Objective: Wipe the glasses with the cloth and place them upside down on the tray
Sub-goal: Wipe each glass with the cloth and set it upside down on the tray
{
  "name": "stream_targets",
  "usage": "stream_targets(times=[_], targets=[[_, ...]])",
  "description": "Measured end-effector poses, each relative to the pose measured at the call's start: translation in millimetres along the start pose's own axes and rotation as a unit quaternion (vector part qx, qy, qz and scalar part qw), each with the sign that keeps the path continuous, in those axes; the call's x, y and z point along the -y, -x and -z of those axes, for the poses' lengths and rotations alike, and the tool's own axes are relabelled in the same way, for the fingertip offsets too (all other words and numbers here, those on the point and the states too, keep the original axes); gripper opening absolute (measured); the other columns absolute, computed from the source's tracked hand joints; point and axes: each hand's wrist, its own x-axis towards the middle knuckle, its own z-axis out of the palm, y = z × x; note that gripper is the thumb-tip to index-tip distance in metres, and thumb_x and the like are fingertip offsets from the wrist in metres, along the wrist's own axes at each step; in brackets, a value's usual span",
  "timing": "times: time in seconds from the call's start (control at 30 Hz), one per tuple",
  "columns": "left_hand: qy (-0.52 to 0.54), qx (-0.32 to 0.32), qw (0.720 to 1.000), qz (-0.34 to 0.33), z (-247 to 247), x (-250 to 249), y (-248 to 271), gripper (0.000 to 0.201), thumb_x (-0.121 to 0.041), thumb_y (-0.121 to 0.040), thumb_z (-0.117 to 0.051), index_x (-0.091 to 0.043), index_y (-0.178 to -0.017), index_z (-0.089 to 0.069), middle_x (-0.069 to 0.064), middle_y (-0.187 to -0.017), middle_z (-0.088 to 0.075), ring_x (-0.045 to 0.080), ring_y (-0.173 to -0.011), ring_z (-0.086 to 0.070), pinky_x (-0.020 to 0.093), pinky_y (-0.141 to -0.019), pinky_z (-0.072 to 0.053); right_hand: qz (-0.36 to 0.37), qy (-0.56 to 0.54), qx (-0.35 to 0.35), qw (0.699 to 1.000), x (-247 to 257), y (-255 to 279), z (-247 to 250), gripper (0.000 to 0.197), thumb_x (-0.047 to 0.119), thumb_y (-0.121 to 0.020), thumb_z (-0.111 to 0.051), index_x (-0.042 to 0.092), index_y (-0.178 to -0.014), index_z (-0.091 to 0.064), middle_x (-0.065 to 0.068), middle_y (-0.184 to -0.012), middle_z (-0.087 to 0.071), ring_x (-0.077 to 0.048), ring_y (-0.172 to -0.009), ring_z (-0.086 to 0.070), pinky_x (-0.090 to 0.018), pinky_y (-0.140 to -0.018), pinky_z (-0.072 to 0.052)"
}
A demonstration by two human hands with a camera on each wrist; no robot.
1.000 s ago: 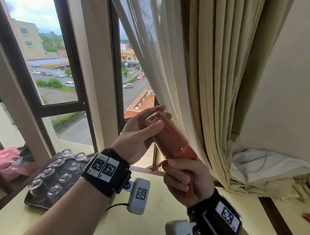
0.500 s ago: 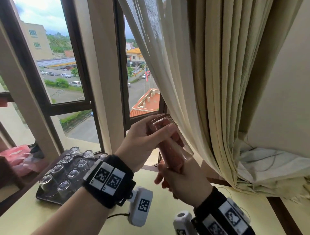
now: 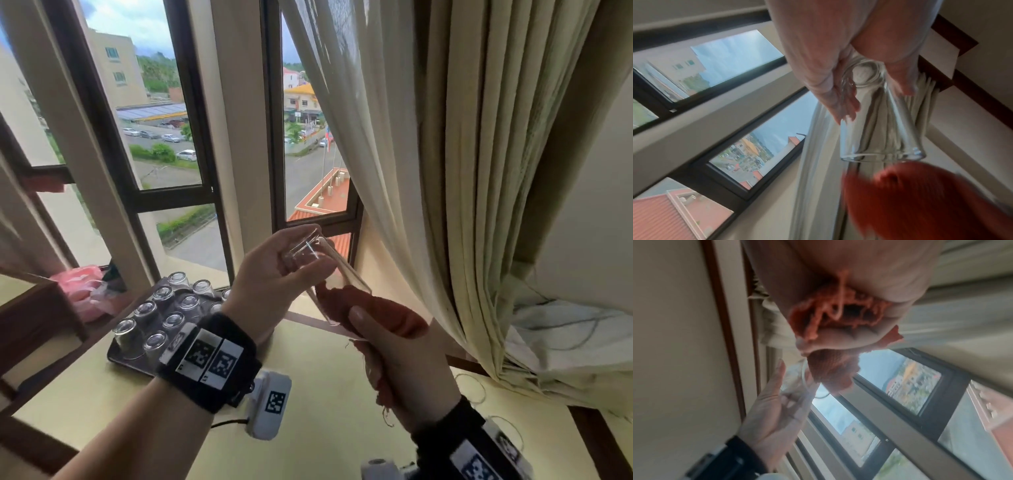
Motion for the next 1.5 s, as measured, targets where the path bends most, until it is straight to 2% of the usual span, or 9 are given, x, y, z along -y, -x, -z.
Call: stream_targets(times=[0.17, 0.27, 0.37, 0.43, 0.6, 0.9, 1.1, 1.23, 1.5], targets=[[-0.139, -0.089, 0.986, 0.002, 31, 15, 34, 0.078, -0.054, -0.076, -0.091, -0.024, -0.141, -0.062, 0.001, -0.129, -0.076, 0.015, -0.113, -0.076, 0.047, -0.094, -0.064, 0.090, 0.160, -0.029, 0.983, -15, 20, 14, 0.016, 0.022, -0.093, -0.079, 0.038, -0.094, -0.083, 0.011, -0.086, -0.080, -0.018, -0.057, -0.062, -0.022, -0.041, -0.038], [-0.223, -0.122, 0.967, 0.034, 48, 24, 60, 0.079, -0.060, -0.069, -0.092, -0.031, -0.137, -0.064, -0.016, -0.118, -0.075, 0.003, -0.105, -0.075, 0.037, -0.090, -0.065, 0.212, 0.242, -0.058, 0.945, -29, 20, 20, 0.028, 0.024, -0.088, -0.082, 0.051, -0.093, -0.080, 0.029, -0.102, -0.074, -0.014, -0.095, -0.071, -0.024, -0.072, -0.053], [-0.208, -0.121, 0.967, 0.079, 61, 45, 85, 0.086, -0.050, -0.059, -0.100, -0.028, -0.135, -0.067, -0.012, -0.117, -0.078, 0.007, -0.102, -0.078, 0.039, -0.092, -0.065, 0.344, 0.394, -0.058, 0.850, -46, 13, 26, 0.025, 0.018, -0.088, -0.085, 0.039, -0.100, -0.081, 0.052, -0.137, -0.047, -0.001, -0.154, -0.032, -0.054, -0.119, -0.034], [-0.246, -0.106, 0.960, 0.087, 69, 60, 102, 0.081, -0.052, -0.055, -0.101, -0.029, -0.127, -0.071, -0.018, -0.116, -0.078, 0.004, -0.100, -0.077, 0.032, -0.090, -0.064, 0.360, 0.442, -0.053, 0.820, -55, 4, 27, 0.017, 0.022, -0.093, -0.078, 0.034, -0.105, -0.080, 0.035, -0.155, -0.043, -0.017, -0.162, -0.018, -0.064, -0.125, -0.021], [-0.309, -0.124, 0.937, 0.109, 94, 90, 127, 0.066, -0.045, -0.054, -0.103, -0.037, -0.112, -0.073, -0.017, -0.105, -0.076, 0.001, -0.094, -0.071, 0.012, -0.077, -0.054, 0.384, 0.431, 0.091, 0.812, -67, -9, 7, 0.026, 0.043, -0.104, -0.057, 0.029, -0.105, -0.079, 0.016, -0.110, -0.078, -0.008, -0.106, -0.073, -0.031, -0.093, -0.056], [-0.314, -0.217, 0.910, 0.160, 179, 157, 105, 0.061, -0.030, -0.059, -0.105, -0.041, -0.110, -0.072, -0.016, -0.102, -0.075, -0.005, -0.094, -0.068, 0.005, -0.076, -0.048, 0.220, 0.403, 0.167, 0.872, -114, -34, -38, 0.008, 0.034, -0.094, -0.073, 0.035, -0.089, -0.079, 0.039, -0.085, -0.071, 0.011, -0.077, -0.070, -0.002, -0.070, -0.048], [-0.367, -0.184, 0.891, 0.192, 239, 209, 78, 0.064, -0.031, -0.066, -0.103, -0.035, -0.121, -0.071, -0.018, -0.100, -0.072, -0.003, -0.093, -0.067, 0.026, -0.090, -0.052, 0.136, 0.400, 0.143, 0.895, -142, -56, -66, 0.014, 0.021, -0.099, -0.073, 0.032, -0.091, -0.078, 0.025, -0.087, -0.077, 0.001, -0.083, -0.075, -0.017, -0.075, -0.060], [-0.382, -0.162, 0.887, 0.205, 265, 245, 68, 0.066, -0.023, -0.068, -0.102, -0.024, -0.126, -0.070, -0.015, -0.098, -0.070, -0.002, -0.087, -0.066, 0.023, -0.091, -0.049, 0.131, 0.444, 0.108, 0.880, -160, -69, -78, 0.010, 0.027, -0.099, -0.072, 0.035, -0.095, -0.077, 0.030, -0.088, -0.075, 0.007, -0.084, -0.072, -0.008, -0.076, -0.053], [-0.393, -0.114, 0.884, 0.225, 291, 285, 64, 0.065, -0.019, -0.068, -0.102, -0.022, -0.124, -0.070, -0.009, -0.098, -0.071, 0.016, -0.094, -0.069, 0.027, -0.091, -0.047, 0.049, 0.461, 0.046, 0.885, -187, -76, -93, 0.012, 0.026, -0.100, -0.070, 0.036, -0.097, -0.077, 0.025, -0.091, -0.077, 0.001, -0.089, -0.073, -0.030, -0.082, -0.061]])
